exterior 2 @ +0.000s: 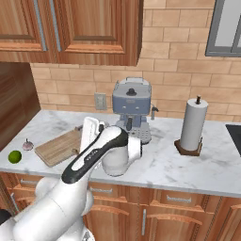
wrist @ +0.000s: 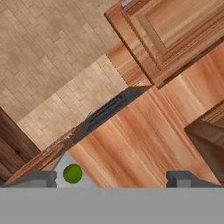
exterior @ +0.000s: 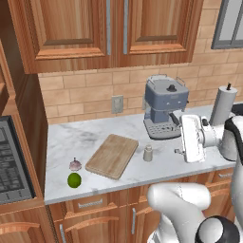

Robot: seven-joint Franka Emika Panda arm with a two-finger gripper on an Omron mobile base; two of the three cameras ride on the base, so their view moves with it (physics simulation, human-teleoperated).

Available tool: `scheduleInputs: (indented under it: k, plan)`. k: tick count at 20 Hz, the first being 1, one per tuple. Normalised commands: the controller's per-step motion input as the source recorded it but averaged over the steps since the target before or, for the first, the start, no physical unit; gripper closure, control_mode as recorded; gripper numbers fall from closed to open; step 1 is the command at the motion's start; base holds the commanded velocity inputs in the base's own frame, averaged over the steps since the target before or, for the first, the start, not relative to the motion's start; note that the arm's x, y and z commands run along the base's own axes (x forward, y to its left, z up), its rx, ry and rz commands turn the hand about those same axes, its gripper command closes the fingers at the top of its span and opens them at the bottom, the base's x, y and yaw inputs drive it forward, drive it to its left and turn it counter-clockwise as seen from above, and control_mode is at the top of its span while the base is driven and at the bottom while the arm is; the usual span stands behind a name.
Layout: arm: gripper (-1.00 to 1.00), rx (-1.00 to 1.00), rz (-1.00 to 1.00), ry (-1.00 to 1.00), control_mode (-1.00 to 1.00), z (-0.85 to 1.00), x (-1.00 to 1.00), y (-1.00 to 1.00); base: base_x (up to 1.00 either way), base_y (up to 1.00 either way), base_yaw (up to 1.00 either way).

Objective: Open the cabinet. Place the bowl and condiment on the counter. Then place the lime and garlic on the cutting board.

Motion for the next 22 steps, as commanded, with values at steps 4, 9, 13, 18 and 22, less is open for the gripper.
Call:
scheduleInputs:
  k: [4, 9, 13, 18, 22]
  plan:
    - [-1.00, -0.14, -0.16, -0.22, -1.00, 0.38, -0.63, 0.05, 0.00, 0.00, 0.00]
    - [-1.00, -0.13, -0.19, -0.22, -1.00, 0.38, -0.67, 0.08, 0.00, 0.00, 0.00]
    - [-1.00, -0.14, -0.20, -0.23, -1.00, 0.39, -0.68, 0.08, 0.00, 0.00, 0.00]
    - [-1.00, -0.15, -0.15, -0.19, -1.00, 0.37, -0.62, 0.10, 0.00, 0.00, 0.00]
    - [-1.00, -0.12, -0.07, -0.08, -1.00, 0.18, -0.28, 0.29, 0.00, 0.00, 0.00]
